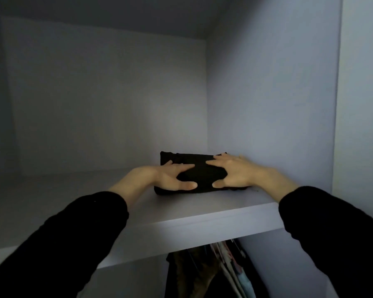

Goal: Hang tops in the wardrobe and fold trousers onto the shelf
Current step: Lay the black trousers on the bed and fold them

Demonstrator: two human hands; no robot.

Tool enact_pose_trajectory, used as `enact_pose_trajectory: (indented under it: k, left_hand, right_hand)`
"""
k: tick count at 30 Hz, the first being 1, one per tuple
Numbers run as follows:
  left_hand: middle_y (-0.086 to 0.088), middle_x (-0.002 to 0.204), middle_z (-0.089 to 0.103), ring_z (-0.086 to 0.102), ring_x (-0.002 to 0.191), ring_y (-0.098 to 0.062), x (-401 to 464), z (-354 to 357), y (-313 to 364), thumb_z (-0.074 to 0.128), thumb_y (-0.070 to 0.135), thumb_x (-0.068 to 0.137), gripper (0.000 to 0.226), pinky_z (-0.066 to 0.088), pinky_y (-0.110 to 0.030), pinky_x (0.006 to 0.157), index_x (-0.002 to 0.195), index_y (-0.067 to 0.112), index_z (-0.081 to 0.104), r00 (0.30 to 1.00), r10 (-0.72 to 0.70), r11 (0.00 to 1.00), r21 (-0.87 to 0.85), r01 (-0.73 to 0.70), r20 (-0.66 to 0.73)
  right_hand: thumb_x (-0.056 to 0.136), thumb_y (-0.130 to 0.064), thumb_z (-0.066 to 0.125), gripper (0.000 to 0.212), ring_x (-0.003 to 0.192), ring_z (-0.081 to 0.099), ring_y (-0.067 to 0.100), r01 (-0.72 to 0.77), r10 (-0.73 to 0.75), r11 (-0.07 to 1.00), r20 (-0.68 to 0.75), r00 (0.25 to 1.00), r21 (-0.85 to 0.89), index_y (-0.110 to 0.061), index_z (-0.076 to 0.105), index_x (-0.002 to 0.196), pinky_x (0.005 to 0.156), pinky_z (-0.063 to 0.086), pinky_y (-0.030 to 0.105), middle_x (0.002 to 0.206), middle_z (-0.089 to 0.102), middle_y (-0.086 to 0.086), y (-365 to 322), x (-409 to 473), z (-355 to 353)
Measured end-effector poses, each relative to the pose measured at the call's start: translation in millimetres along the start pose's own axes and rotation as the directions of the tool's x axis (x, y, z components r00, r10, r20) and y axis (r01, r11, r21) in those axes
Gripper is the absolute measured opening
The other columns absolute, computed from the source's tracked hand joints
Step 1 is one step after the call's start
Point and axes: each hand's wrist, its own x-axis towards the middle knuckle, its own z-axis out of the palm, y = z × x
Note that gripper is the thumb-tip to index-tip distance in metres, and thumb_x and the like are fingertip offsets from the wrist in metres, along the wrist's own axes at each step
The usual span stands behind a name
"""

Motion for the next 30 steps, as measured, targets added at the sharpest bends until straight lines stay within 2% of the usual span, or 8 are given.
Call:
enact_pose_trajectory:
  k: [6,13,15,18,22,25,27,30]
  left_hand:
    - [0.002,0.159,-0.003,-0.012,0.144,-0.027,13,9,-1,0.045,0.047,0.095,0.071,-0.001,-0.048,0.117,0.147,0.041,-0.003,0.999,-0.01,1.0,0.025,0.009,0.05]
    - [-0.006,0.159,0.0,-0.006,0.144,-0.034,64,13,-2,0.041,0.045,0.097,0.069,0.005,-0.051,0.117,0.148,0.038,-0.005,0.999,-0.05,0.991,0.121,0.05,0.001]
    - [-0.006,0.159,0.0,-0.006,0.144,-0.035,81,12,-7,0.038,0.045,0.097,0.068,0.005,-0.051,0.117,0.148,0.037,-0.006,0.998,-0.066,0.988,0.137,0.064,0.009]
    - [-0.007,0.159,-0.002,-0.008,0.143,-0.037,111,13,-20,0.035,0.046,0.098,0.066,0.003,-0.051,0.117,0.148,0.035,-0.008,0.996,-0.087,0.984,0.156,0.086,0.0]
    - [-0.005,0.159,-0.005,-0.01,0.143,-0.038,145,12,-36,0.032,0.047,0.099,0.066,0.003,-0.053,0.116,0.147,0.036,-0.01,0.991,-0.136,0.969,0.21,0.133,0.0]
    - [-0.003,0.159,-0.006,-0.01,0.143,-0.037,159,16,-41,0.031,0.049,0.098,0.065,0.005,-0.057,0.115,0.147,0.038,-0.011,0.989,-0.15,0.964,0.219,0.149,-0.014]
    - [-0.003,0.159,-0.006,-0.01,0.143,-0.037,166,17,-44,0.032,0.05,0.098,0.066,0.005,-0.058,0.115,0.147,0.039,-0.011,0.988,-0.154,0.964,0.215,0.154,-0.018]
    - [-0.003,0.159,-0.005,-0.009,0.143,-0.036,170,18,-46,0.032,0.05,0.097,0.067,0.006,-0.057,0.115,0.147,0.039,-0.011,0.989,-0.145,0.97,0.196,0.146,-0.019]
  right_hand:
    - [0.101,-0.032,0.04,0.056,0.147,0.003,0.018,0.06,-0.068,0.994,0.084,0.994,0.086,-0.033,0.014,0.15,0.118,0.006,0.049,0.159,0.013,-0.005,3,10,19]
    - [0.102,-0.018,0.032,0.059,0.147,-0.007,0.022,-0.075,0.087,0.992,0.122,0.989,-0.101,-0.031,0.002,0.151,0.116,-0.002,0.054,0.16,0.002,0.001,16,46,25]
    - [0.101,-0.019,0.036,0.059,0.146,0.004,0.024,-0.074,0.09,0.98,0.084,0.992,-0.184,-0.028,0.007,0.152,0.116,0.005,0.05,0.159,0.011,0.006,21,59,25]
    - [0.097,-0.015,0.046,0.053,0.132,0.034,0.026,-0.058,0.037,0.954,-0.078,0.996,-0.294,-0.024,0.032,0.147,0.104,0.034,0.038,0.143,0.039,0.01,21,82,31]
    - [0.096,-0.009,0.044,0.047,0.124,0.043,0.027,-0.086,0.069,0.982,-0.106,0.992,-0.168,-0.021,0.043,0.141,0.096,0.043,0.036,0.135,0.047,0.011,24,111,39]
    - [0.101,-0.02,0.036,0.046,0.133,0.036,0.027,-0.111,0.112,0.993,0.062,0.992,-0.032,-0.016,0.031,0.147,0.108,0.034,0.037,0.149,0.035,0.01,31,122,43]
    - [0.104,-0.028,0.031,0.054,0.144,0.016,0.024,-0.122,0.119,0.992,0.162,0.98,0.01,-0.015,0.01,0.152,0.117,0.017,0.033,0.159,0.012,0.007,32,124,50]
    - [0.105,-0.028,0.024,0.055,0.147,-0.002,0.021,-0.132,0.117,0.989,0.186,0.976,0.07,-0.015,-0.001,0.152,0.117,0.003,0.033,0.16,-0.003,0.006,32,125,55]
